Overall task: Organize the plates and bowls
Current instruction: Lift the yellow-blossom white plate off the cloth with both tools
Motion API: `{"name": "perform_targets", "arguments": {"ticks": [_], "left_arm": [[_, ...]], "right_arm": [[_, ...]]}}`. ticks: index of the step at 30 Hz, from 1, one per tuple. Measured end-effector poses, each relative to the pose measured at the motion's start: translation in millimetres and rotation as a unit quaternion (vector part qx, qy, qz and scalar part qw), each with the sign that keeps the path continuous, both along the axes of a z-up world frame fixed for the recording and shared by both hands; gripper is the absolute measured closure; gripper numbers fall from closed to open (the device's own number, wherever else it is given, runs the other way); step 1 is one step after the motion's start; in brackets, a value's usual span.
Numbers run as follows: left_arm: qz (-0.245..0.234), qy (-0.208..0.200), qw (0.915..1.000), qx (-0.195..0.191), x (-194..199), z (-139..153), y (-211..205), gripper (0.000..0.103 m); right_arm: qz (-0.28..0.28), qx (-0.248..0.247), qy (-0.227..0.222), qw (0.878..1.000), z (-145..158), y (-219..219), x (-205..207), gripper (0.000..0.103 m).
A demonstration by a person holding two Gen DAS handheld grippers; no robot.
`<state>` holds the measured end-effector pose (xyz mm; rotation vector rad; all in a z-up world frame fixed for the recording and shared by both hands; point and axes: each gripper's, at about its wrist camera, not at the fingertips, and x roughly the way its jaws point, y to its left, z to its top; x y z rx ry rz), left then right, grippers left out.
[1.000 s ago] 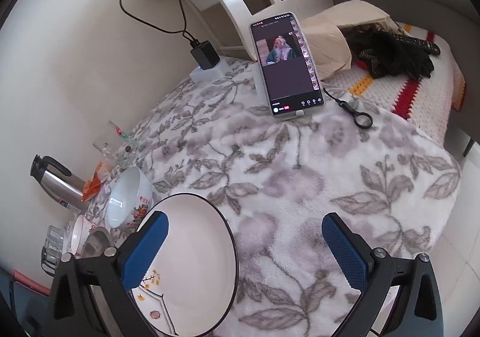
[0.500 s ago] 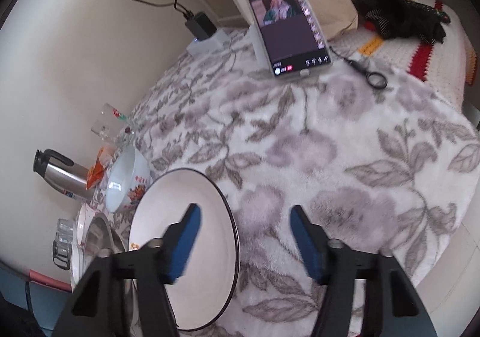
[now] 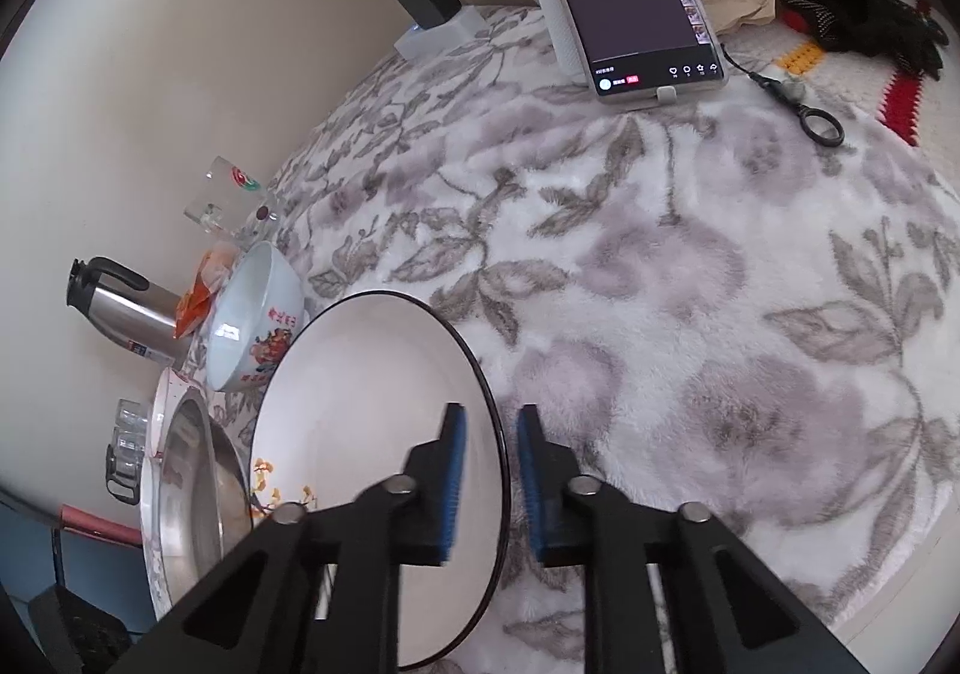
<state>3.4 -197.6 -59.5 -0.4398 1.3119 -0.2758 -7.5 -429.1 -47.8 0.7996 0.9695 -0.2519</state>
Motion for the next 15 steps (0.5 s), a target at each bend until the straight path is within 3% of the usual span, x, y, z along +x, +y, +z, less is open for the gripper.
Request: {"name": "perform_targets", "arguments": {"ticks": [7, 15], "left_arm": [[0.034, 0.011, 0.9993, -0.008, 3, -10, 5, 0.076], [0.063, -0.005, 0.9980, -0.004, 5, -13, 6, 0.076]], "right_arm": [[0.007, 0.008, -0.006, 1.000, -5, -4, 6, 0.092], [0.002, 0.022, -0.017, 1.000, -10, -8, 8, 0.090]]}}
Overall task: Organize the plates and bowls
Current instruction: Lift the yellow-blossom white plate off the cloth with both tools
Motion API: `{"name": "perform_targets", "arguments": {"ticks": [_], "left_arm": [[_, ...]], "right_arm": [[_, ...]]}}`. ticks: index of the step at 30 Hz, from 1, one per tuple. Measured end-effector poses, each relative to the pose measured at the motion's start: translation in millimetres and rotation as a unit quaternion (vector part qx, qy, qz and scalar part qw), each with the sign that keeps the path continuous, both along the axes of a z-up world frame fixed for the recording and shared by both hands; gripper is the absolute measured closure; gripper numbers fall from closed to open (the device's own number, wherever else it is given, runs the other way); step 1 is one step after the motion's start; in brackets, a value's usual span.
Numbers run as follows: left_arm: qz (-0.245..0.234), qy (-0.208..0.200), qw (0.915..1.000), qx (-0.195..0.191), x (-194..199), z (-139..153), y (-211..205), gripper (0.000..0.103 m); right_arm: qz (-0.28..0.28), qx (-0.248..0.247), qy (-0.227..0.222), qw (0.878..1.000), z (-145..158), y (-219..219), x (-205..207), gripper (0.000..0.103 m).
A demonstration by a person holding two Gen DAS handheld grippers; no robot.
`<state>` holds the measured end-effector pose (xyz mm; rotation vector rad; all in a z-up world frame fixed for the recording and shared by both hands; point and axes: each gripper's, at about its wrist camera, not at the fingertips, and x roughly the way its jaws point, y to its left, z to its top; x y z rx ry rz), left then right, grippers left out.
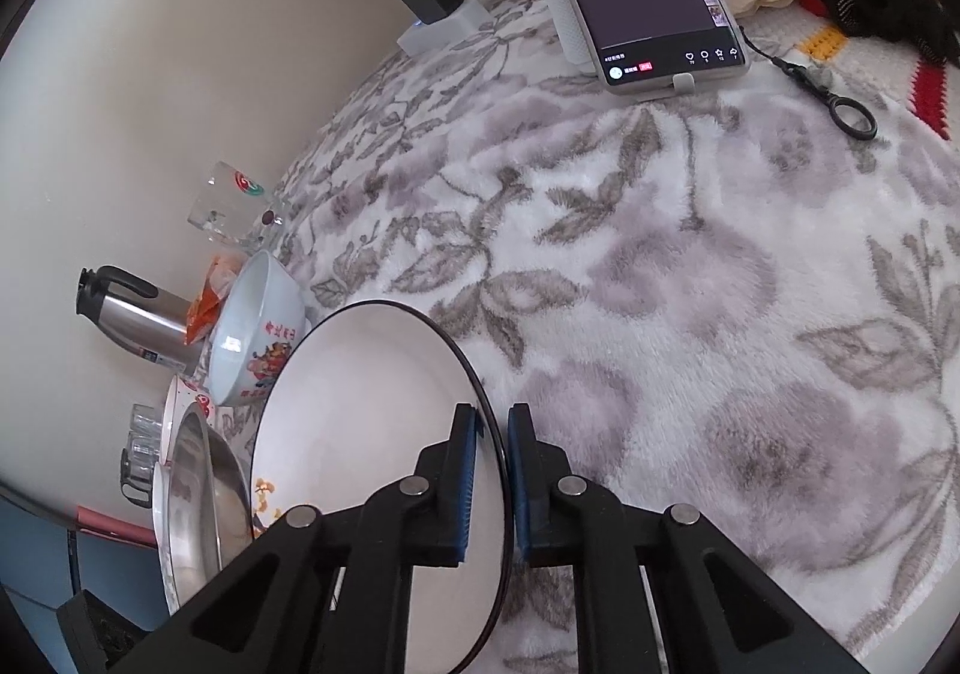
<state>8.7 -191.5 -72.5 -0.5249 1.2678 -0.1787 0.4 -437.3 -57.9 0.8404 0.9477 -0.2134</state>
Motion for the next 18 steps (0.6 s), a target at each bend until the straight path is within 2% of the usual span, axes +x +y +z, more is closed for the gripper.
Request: {"name": "perform_targets", "arguments": {"ticks": [6, 8, 12, 18], "left_arm": [[-0.002, -0.020, 0.9996, 0.018, 6, 2, -2, 0.077], [-0.012, -0.023, 0.9992, 0.029, 6, 2, -6, 0.085], [-0.033, -0.032, 0.9977, 0.051, 6, 6, -13, 0.085], [-0.059, -0.032, 0.9965, 0.050, 1, 7, -18, 0.084]], "right_arm": [[0.006, -0.008, 0.002, 1.000, 1, 2, 1, 0.090], [0.008, -0.010, 0.002, 1.000, 2, 2, 1, 0.091], [0.014, -0.022, 0.005, 1.000, 4, 4, 1, 0.091], [0.001, -0.028, 0.008, 1.000, 6, -4, -8, 0.091]]}}
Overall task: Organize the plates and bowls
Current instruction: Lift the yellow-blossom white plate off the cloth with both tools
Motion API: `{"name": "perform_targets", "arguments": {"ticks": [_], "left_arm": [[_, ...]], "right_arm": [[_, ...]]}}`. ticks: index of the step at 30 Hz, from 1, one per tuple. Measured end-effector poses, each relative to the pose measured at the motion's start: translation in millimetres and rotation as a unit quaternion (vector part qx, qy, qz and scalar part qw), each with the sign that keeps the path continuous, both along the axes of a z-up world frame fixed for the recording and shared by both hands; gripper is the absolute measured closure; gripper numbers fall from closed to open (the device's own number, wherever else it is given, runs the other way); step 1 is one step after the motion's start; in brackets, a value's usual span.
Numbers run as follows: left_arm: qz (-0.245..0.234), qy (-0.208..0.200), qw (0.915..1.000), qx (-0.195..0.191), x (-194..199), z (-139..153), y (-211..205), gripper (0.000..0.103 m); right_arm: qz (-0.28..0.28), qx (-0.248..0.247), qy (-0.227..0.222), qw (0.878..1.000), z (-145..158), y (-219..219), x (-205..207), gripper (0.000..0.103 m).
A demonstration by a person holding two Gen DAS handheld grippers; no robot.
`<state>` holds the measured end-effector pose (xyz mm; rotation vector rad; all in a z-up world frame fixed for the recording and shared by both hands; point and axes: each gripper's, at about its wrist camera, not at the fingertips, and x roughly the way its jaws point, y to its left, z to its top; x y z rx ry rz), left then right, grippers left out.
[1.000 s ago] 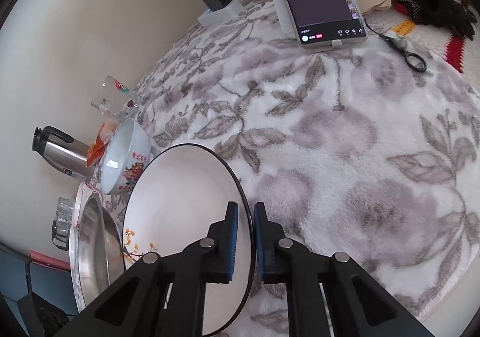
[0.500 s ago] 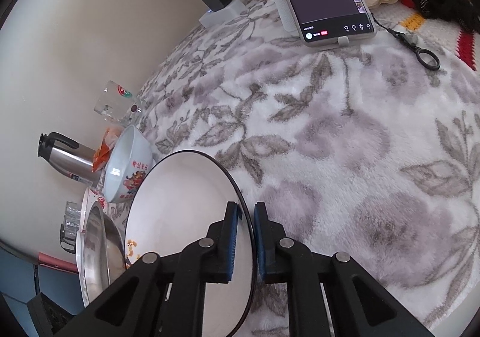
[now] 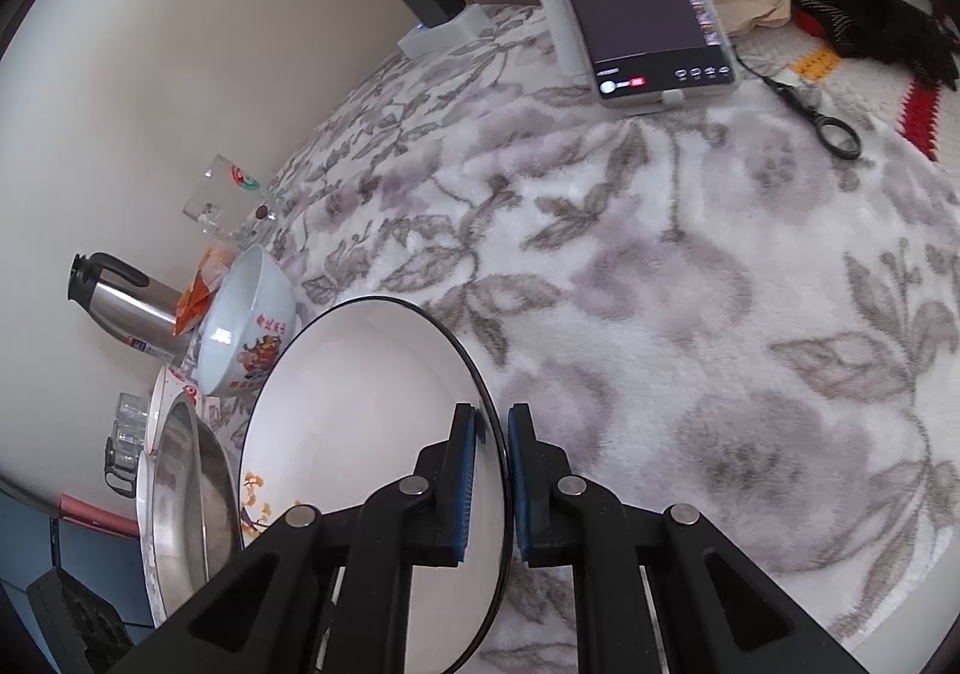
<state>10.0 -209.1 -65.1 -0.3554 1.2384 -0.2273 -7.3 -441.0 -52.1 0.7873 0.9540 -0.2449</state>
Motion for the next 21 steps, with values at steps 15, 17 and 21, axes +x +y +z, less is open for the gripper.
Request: {"name": "perform_targets", "arguments": {"ticks": [15, 17, 21], "left_arm": [[-0.014, 0.002, 0.9998, -0.016, 7, -3, -7, 0.085], [-0.012, 0.001, 0.9998, -0.017, 10, -5, -6, 0.085], [-0.008, -0.002, 0.9999, -0.014, 16, -7, -7, 0.085]], "right_arm": [[-0.024, 0.005, 0.001, 1.000, -1, -11, -11, 0.090], [-0.023, 0.003, 0.001, 1.000, -1, -11, -11, 0.090], [-0.023, 0.003, 0.002, 1.000, -1, -11, -10, 0.090]]}}
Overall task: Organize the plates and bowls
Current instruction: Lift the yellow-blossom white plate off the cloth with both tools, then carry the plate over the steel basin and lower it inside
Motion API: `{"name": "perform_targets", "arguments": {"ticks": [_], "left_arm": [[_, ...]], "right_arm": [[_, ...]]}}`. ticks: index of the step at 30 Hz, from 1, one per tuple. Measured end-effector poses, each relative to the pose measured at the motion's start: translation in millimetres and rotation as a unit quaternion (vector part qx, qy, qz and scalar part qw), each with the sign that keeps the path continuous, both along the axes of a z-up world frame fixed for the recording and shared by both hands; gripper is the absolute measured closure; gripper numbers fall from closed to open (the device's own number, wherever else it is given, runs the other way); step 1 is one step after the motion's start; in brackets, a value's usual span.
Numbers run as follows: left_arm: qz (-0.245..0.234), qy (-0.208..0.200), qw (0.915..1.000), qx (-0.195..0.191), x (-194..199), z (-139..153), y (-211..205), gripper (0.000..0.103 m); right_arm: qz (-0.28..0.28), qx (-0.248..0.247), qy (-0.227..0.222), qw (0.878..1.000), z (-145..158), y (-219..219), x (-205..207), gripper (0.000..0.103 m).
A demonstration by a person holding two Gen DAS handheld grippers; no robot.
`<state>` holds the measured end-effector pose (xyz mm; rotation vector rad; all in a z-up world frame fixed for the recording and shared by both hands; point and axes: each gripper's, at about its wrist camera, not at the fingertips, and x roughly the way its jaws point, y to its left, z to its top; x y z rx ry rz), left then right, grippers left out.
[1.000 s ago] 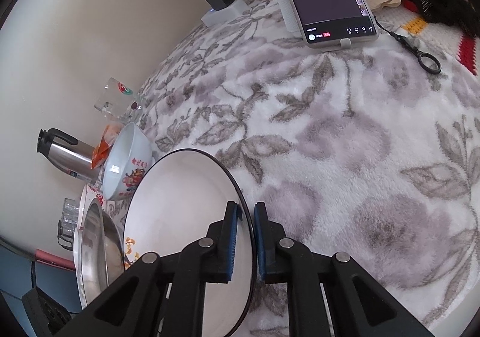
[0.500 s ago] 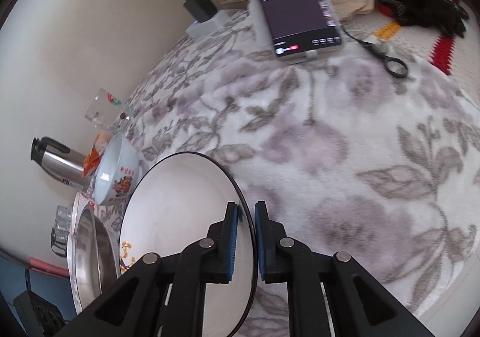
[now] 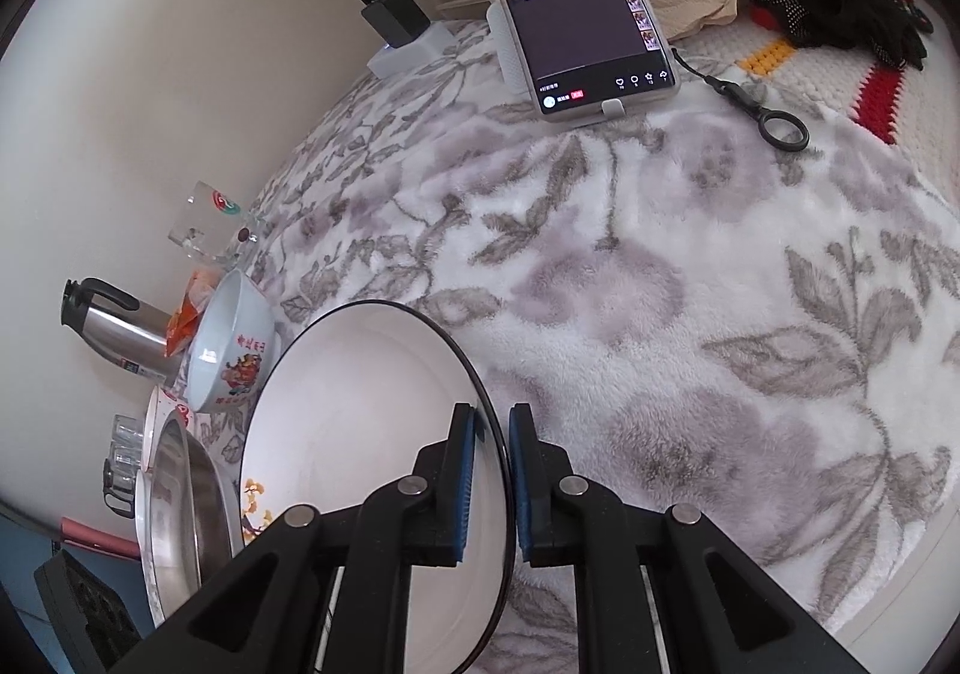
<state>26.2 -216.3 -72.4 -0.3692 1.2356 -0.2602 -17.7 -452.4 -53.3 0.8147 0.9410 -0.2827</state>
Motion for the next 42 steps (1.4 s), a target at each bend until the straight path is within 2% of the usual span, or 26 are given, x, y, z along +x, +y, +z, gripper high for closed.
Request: {"name": "perform_targets", "arguments": {"ticks": [9, 14, 18, 24, 27, 35, 42], "left_arm": [[-0.024, -0.030, 0.9986, 0.036, -6, 12, -7, 0.085], [-0.044, -0.065, 0.9958, 0.048, -11, 26, -16, 0.084], [-0.053, -0.075, 0.9948, 0.044, -11, 33, -18, 0.083], [-0.058, -0.075, 0.9951, 0.031, -12, 37, -15, 0.082], [-0.060, -0.078, 0.9950, 0.022, -13, 41, -17, 0.082], [-0.070, -0.121, 0.9901, 0.008, -20, 68, -17, 0.082], [-0.069, -0.134, 0.9886, 0.002, -17, 83, 1, 0.082]], "right_arm": [[-0.003, -0.006, -0.002, 1.000, 1, -2, -3, 0.090], [-0.009, -0.014, -0.005, 1.000, 7, -5, -9, 0.090], [-0.015, -0.001, -0.004, 1.000, 4, -8, -13, 0.090], [-0.022, -0.010, -0.013, 1.000, 12, -8, -18, 0.090], [-0.026, -0.026, -0.031, 0.999, 24, -8, -23, 0.090], [-0.033, -0.061, -0.084, 0.994, 57, -1, -34, 0.090], [-0.020, -0.069, -0.098, 0.993, 71, 18, -33, 0.090]]}}
